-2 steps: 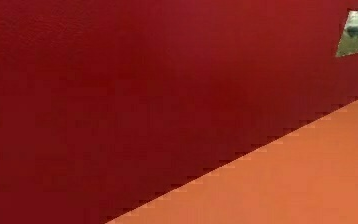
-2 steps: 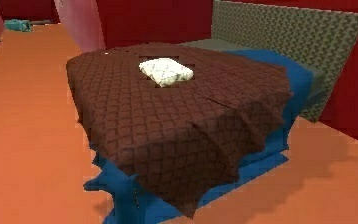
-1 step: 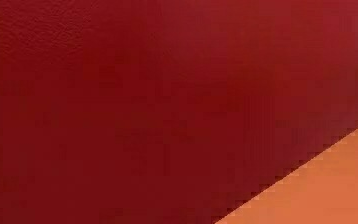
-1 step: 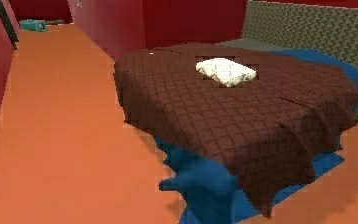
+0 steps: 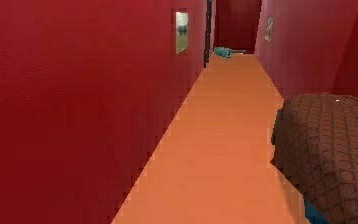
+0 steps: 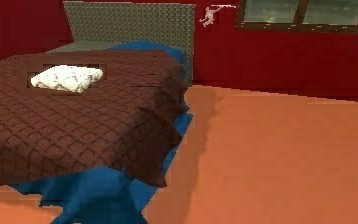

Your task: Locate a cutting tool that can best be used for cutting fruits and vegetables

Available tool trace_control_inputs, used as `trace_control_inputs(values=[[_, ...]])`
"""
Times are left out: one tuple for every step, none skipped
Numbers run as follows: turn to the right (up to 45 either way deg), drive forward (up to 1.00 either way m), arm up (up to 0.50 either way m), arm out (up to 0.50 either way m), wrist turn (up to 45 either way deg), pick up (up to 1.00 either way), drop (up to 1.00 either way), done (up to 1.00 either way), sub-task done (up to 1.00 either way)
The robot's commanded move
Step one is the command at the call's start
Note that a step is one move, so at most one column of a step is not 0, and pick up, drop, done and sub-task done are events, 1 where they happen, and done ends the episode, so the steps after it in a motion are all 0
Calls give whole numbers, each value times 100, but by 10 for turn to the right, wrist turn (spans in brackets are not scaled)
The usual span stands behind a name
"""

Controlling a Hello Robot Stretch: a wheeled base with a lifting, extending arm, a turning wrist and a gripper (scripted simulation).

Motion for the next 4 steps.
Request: trace_control_inputs(values=[[90,0,0,0,0,0,0,0,0],[30,0,0,0,0,0,0,0,0],[0,100,0,0,0,0,0,0,0],[0,100,0,0,0,0,0,0,0]])
